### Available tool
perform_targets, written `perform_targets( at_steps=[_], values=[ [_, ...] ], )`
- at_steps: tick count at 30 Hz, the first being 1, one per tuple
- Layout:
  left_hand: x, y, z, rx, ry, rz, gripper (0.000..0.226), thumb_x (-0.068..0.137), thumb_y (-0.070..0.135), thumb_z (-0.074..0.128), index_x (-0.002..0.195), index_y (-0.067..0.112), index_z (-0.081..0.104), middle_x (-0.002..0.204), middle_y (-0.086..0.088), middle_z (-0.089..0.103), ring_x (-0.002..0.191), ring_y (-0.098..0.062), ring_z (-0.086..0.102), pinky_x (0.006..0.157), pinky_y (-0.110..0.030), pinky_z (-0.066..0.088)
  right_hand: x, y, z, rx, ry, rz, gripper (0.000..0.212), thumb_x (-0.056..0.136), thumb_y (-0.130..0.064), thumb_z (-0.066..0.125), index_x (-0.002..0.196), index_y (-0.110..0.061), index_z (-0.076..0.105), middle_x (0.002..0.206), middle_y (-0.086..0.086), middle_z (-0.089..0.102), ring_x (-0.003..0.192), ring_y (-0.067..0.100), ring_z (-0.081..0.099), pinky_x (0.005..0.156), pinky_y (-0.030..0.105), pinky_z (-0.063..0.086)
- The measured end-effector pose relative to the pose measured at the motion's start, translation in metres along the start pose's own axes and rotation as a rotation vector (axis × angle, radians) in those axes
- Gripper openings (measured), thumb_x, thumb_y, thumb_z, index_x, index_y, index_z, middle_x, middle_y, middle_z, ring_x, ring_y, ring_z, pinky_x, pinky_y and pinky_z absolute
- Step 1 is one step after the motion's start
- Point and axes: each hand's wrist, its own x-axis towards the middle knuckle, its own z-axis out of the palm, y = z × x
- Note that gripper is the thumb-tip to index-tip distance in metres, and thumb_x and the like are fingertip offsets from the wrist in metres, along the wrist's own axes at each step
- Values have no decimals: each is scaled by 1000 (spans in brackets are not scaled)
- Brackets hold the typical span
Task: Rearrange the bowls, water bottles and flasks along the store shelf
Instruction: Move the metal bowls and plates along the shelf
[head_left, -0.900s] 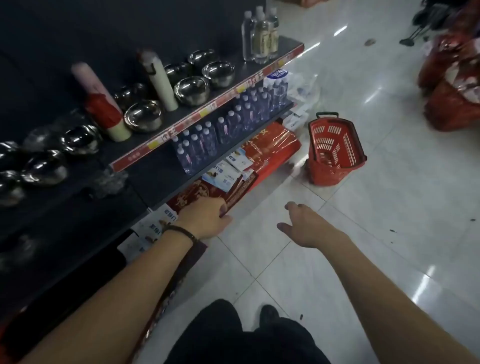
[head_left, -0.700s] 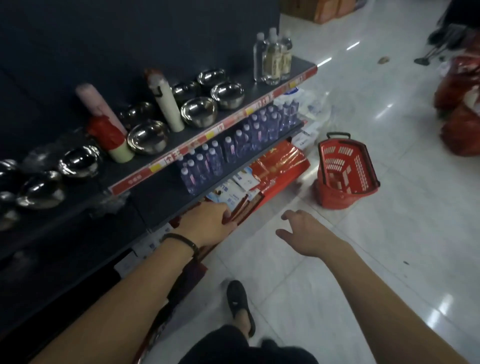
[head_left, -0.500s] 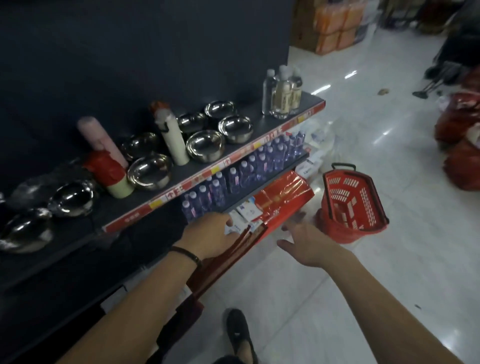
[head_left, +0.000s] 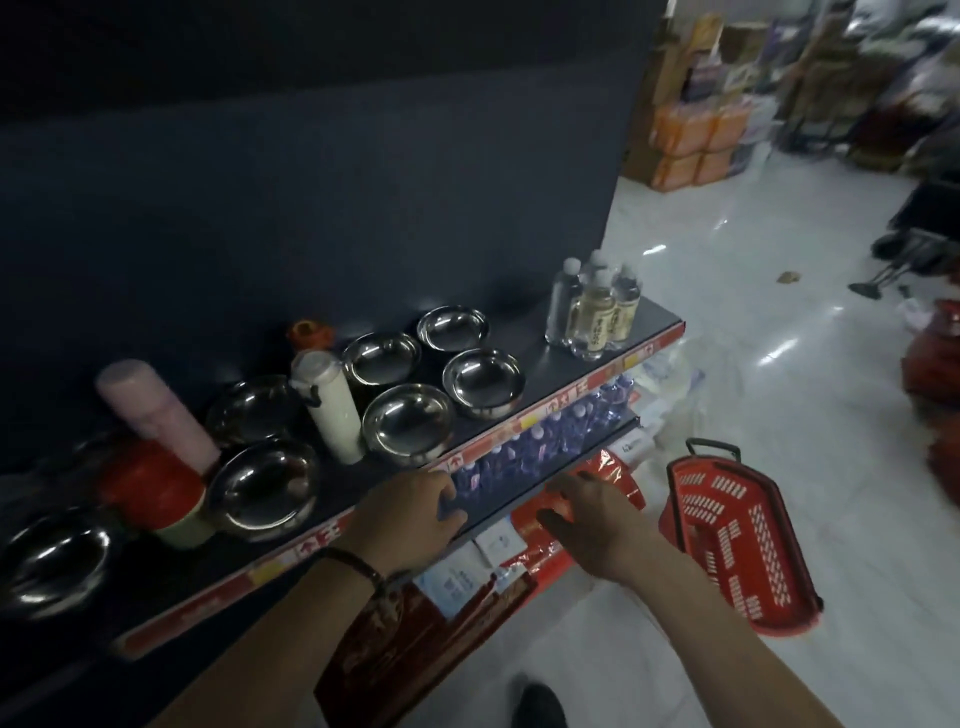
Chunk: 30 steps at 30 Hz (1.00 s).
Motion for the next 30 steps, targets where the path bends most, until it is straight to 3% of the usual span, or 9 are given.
perform_targets(
  at_steps=[3,7,12,18,25,30],
  values=[
    [35,8,-5,-11,31,-40,23,98,46,70,113,29,70,108,10,73,99,-12,69,87,-33,57,44,18,-9,16,14,-64,29,104,-39,65,130,-27,64,128,-1,66,107,16,69,87,28,60],
    [76,19,-10,-11,76,-99,26,94,54,71,108,32,69,105,13,74,94,-9,70,80,-33,60,99,43,-22,13,-2,-97,38,101,-39,69,134,-20,62,126,5,62,102,20,68,76,21,48],
    [109,23,-9,4,116,-169,28,95,54,72,109,30,71,103,12,72,90,-6,69,79,-32,63,175,65,-21,53,4,-133,48,98,-33,75,141,-19,60,132,11,57,112,30,66,91,32,53],
    [117,9,5,-72,138,-303,30,94,56,73,110,31,70,102,14,69,89,-4,65,74,-23,51,242,69,10,57,38,-183,66,94,-34,79,152,-22,48,134,16,46,113,33,61,97,44,59],
    [124,2,-1,-160,105,-371,22,94,46,74,106,28,71,100,13,72,89,-4,68,79,-27,59,266,72,37,64,90,-217,43,93,-28,82,133,-23,69,139,19,53,125,35,58,101,41,56],
    [129,-3,-2,-295,148,-401,17,97,41,74,106,26,74,101,13,74,94,0,69,86,-25,59,265,72,40,210,133,-257,45,93,-19,81,134,-24,63,147,17,47,117,29,67,98,41,62]
  ],
)
